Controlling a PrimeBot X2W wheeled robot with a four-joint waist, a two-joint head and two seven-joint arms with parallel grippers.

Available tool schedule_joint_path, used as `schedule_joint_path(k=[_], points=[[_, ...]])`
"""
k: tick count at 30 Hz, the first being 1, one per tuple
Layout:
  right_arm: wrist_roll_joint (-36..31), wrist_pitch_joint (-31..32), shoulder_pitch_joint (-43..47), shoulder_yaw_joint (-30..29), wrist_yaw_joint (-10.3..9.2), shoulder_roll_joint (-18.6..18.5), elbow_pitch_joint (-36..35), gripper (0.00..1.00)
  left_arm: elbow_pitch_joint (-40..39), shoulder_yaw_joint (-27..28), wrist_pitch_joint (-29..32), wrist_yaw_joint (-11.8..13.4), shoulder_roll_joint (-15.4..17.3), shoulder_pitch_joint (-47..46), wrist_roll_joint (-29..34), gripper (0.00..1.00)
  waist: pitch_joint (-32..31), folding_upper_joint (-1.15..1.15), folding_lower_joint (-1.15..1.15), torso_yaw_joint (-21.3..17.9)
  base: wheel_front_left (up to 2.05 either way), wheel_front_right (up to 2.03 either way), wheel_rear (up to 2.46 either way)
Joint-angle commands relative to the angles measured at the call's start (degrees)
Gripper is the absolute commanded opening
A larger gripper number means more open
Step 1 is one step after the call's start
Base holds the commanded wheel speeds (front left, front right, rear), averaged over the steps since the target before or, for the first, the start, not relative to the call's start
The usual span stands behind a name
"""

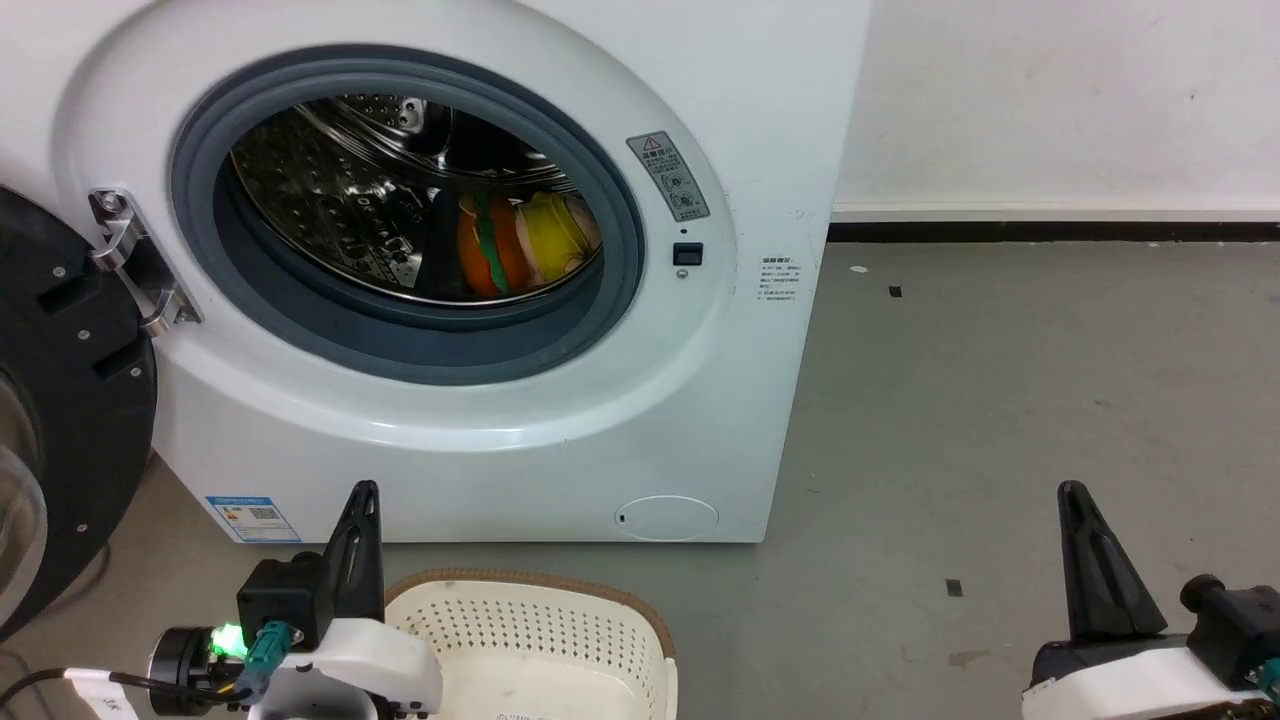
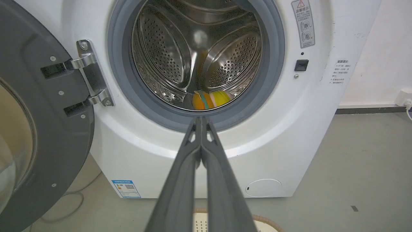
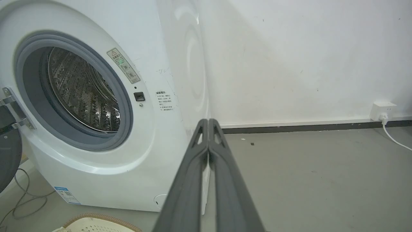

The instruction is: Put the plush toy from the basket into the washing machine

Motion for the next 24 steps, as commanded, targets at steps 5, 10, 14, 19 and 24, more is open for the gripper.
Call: schedule_joint_path(k=[5,10,14,19,24], points=[[-1.19,0.69,-0.89,0.29,0.02,-0.01,0.11,0.00,-0.99,-0.07,0.69,-0.13,-0.27,1.10,0.43,0.00,-0.03,0.00,0.00,-0.03,0.00,0.00,0.00],[-1.75,1.28,-1.02,0.50,0.02,-0.01,0.12,0.00,-1.54,-0.12,1.28,-0.15,-0.33,1.23,0.54,0.00,-0.06,0.00,0.00,-0.06,0.00,0.00,0.00],[-2.20,1.75,-1.12,0.66,0.02,-0.01,0.13,0.00,-1.98,-0.16,1.74,-0.16,-0.37,1.33,0.63,0.00,-0.08,0.00,0.00,-0.08,0.00,0.00,0.00],[-2.77,2.34,-1.25,0.87,0.02,-0.01,0.15,0.00,-2.53,-0.21,2.32,-0.18,-0.43,1.46,0.74,0.00,-0.11,0.00,0.00,-0.11,0.00,0.00,0.00],[-3.33,2.93,-1.38,1.07,0.02,-0.01,0.16,0.00,-3.09,-0.27,2.91,-0.19,-0.49,1.59,0.84,0.00,-0.14,0.00,0.00,-0.14,0.00,0.00,0.00]])
